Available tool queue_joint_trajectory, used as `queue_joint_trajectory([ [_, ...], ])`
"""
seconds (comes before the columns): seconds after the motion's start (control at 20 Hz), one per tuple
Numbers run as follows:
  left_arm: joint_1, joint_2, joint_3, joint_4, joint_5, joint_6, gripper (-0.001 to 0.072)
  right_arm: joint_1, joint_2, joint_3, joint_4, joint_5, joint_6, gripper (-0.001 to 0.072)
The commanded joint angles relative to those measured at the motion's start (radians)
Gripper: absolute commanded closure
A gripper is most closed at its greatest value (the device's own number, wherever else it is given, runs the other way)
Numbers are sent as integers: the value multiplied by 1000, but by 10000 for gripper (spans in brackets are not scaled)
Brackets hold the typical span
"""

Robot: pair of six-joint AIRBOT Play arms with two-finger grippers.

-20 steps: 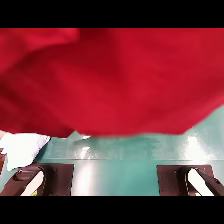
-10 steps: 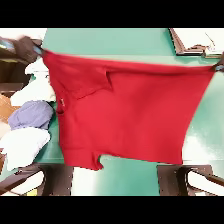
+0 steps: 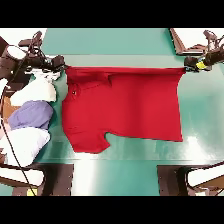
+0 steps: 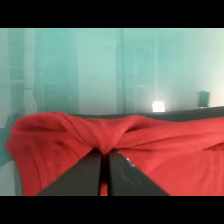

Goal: Fold the shirts.

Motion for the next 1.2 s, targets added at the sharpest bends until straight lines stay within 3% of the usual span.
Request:
queue_joint_trajectory([
  [0.0,1,-39,33,36,-39,25,683,-2,-55,71,19,45,-20,698],
  [0.2,1,-42,-29,161,-209,26,683,-2,-38,-57,17,106,-20,697],
  [0.45,1,-42,-149,166,-188,24,681,24,39,-278,21,7,-19,694],
  [0.5,1,-42,-150,167,-193,23,571,24,50,-300,29,0,-19,592],
  [0.55,1,-40,-148,166,-197,5,244,24,56,-308,36,6,-19,340],
  [0.6,1,-36,-148,168,-202,-22,151,24,66,-308,39,12,-19,260],
  [0.65,1,-24,-148,169,-213,-35,205,18,81,-308,39,13,-19,261],
  [0.85,1,120,-208,272,-341,-35,205,-19,198,-309,38,140,-20,261],
  [1.0,1,340,-474,292,-343,-67,205,-23,301,-309,39,246,-20,261],
  [1.15,1,560,-771,290,-340,-128,205,-5,393,-309,39,259,-20,261],
])
